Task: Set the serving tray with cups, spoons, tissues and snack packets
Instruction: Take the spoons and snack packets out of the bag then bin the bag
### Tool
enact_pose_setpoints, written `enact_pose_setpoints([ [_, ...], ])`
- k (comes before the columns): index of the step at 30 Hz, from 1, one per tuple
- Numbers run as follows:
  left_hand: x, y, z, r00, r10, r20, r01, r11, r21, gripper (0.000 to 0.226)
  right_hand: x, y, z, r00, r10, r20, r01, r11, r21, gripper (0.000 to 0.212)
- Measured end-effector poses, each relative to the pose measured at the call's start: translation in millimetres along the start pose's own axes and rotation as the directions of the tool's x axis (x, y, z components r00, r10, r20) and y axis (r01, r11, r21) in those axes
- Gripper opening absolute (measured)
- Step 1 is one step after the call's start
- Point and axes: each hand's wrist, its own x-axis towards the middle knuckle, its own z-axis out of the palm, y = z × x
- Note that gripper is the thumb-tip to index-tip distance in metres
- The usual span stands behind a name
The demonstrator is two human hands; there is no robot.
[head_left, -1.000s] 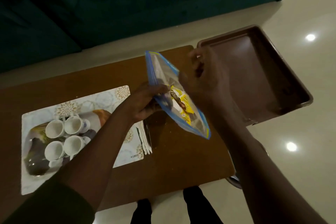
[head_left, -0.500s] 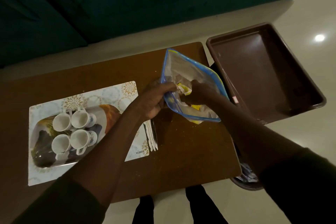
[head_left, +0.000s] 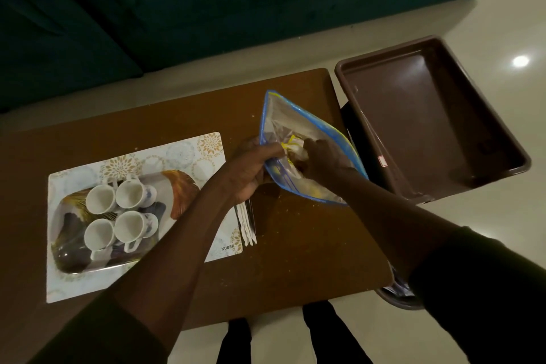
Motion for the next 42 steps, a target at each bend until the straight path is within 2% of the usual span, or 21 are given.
enact_pose_setpoints([
  [4, 0.4, 3.6, 3.4, 0.998, 0.028, -0.063, -0.028, 1.0, -0.004, 0.031, -1.7, -9.6, -22.3, 0.999, -0.026, -0.019, 0.027, 0.995, 0.095, 0.031],
  [7, 1.4, 7.7, 11.2, 0.973, 0.12, -0.199, -0.101, 0.99, 0.102, 0.026, -8.6, -26.1, -58.6, 1.0, -0.021, -0.006, 0.021, 0.972, 0.234, 0.028],
  [11, -0.2, 9.9, 24.0, 0.884, 0.291, -0.366, -0.217, 0.949, 0.231, 0.018, -21.5, -45.3, -118.2, 0.99, -0.087, 0.112, 0.078, 0.994, 0.082, 0.038],
  [12, 0.0, 9.9, 25.4, 0.871, 0.309, -0.382, -0.233, 0.944, 0.234, 0.015, -27.5, -47.6, -130.7, 0.986, -0.104, 0.127, 0.088, 0.988, 0.124, 0.04],
  [14, 0.4, 10.8, 27.7, 0.855, 0.33, -0.4, -0.246, 0.937, 0.247, 0.015, -38.2, -46.5, -153.9, 0.987, -0.127, 0.099, 0.088, 0.941, 0.328, 0.051],
  [15, 1.7, 11.9, 28.7, 0.847, 0.342, -0.408, -0.248, 0.932, 0.265, 0.017, -39.5, -41.5, -163.1, 0.993, -0.098, 0.064, 0.058, 0.885, 0.462, 0.056],
  [17, 5.6, 14.1, 30.4, 0.829, 0.36, -0.428, -0.256, 0.925, 0.281, 0.024, -31.1, -20.9, -174.6, 0.999, 0.009, 0.039, -0.033, 0.731, 0.681, 0.051],
  [21, 17.6, 15.9, 37.3, 0.793, 0.325, -0.515, -0.252, 0.945, 0.21, 0.014, -21.6, 37.9, -173.7, 0.972, 0.223, 0.076, -0.137, 0.27, 0.953, 0.049],
  [24, 23.0, 14.2, 40.7, 0.781, 0.341, -0.523, -0.27, 0.94, 0.209, 0.015, -24.3, 70.6, -156.2, 0.981, 0.168, 0.102, -0.095, -0.048, 0.994, 0.043],
  [27, 23.6, 12.7, 49.8, 0.79, 0.349, -0.504, -0.257, 0.935, 0.244, 0.008, -28.1, 96.6, -139.6, 0.986, 0.128, 0.103, -0.061, -0.296, 0.953, 0.047],
  [29, 27.1, 11.6, 57.5, 0.79, 0.347, -0.506, -0.267, 0.937, 0.226, 0.014, -30.0, 112.5, -128.0, 0.979, 0.164, 0.123, -0.045, -0.416, 0.908, 0.043],
  [32, 31.5, 11.5, 66.4, 0.796, 0.341, -0.501, -0.26, 0.939, 0.226, 0.018, -30.9, 133.2, -111.6, 0.949, 0.26, 0.177, -0.029, -0.488, 0.872, 0.033],
  [36, 36.5, 8.7, 76.9, 0.813, 0.328, -0.48, -0.245, 0.942, 0.229, 0.016, -30.0, 152.9, -93.8, 0.915, 0.345, 0.208, -0.013, -0.491, 0.871, 0.027],
  [40, 39.8, 7.6, 84.8, 0.824, 0.321, -0.466, -0.23, 0.942, 0.243, 0.018, -29.9, 165.5, -74.1, 0.88, 0.409, 0.243, -0.021, -0.477, 0.879, 0.039],
  [42, 42.3, 7.3, 85.4, 0.83, 0.31, -0.464, -0.221, 0.946, 0.238, 0.016, -25.4, 171.1, -65.9, 0.801, 0.505, 0.322, -0.039, -0.492, 0.87, 0.042],
])
